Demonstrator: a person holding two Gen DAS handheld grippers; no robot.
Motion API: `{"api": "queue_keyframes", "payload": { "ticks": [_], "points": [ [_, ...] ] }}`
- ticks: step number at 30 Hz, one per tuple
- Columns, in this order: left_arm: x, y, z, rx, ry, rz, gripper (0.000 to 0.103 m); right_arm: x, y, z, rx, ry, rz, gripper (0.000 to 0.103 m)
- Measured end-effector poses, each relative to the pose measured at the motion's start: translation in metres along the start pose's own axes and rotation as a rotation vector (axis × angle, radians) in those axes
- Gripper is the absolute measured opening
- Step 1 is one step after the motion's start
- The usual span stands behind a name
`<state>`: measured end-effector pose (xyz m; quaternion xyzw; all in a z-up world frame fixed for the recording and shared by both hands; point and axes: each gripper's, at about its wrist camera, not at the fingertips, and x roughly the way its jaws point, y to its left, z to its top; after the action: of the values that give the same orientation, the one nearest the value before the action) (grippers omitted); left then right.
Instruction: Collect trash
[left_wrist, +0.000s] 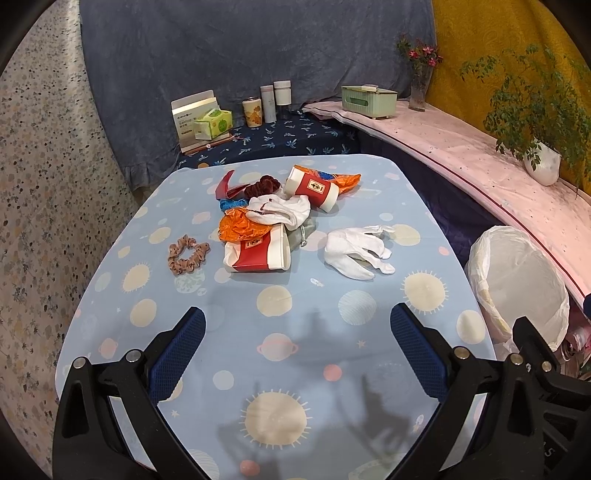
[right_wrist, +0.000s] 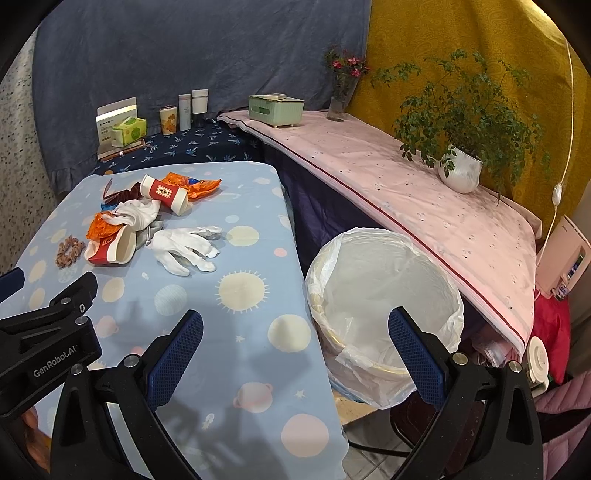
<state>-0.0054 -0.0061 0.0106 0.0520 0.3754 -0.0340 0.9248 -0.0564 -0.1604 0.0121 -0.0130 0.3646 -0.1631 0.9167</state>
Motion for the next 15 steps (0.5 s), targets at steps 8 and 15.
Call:
{"api": "queue_keyframes", "payload": {
  "ticks": [8,15],
  "points": [
    [-0.0016,0.0021,-0.0008,-0.003,-0.004,-0.001,0.096,-0.0001,0.0004,-0.0001,0.000,0.000,0.000,0.096],
    [-0.0020,0.0021,-0.0009,-0.004,-0.007,-0.001,0.095,-0.0019,-0.0002,0.0016,-0.002,-0.004,-0.001,0.096]
  ]
}}
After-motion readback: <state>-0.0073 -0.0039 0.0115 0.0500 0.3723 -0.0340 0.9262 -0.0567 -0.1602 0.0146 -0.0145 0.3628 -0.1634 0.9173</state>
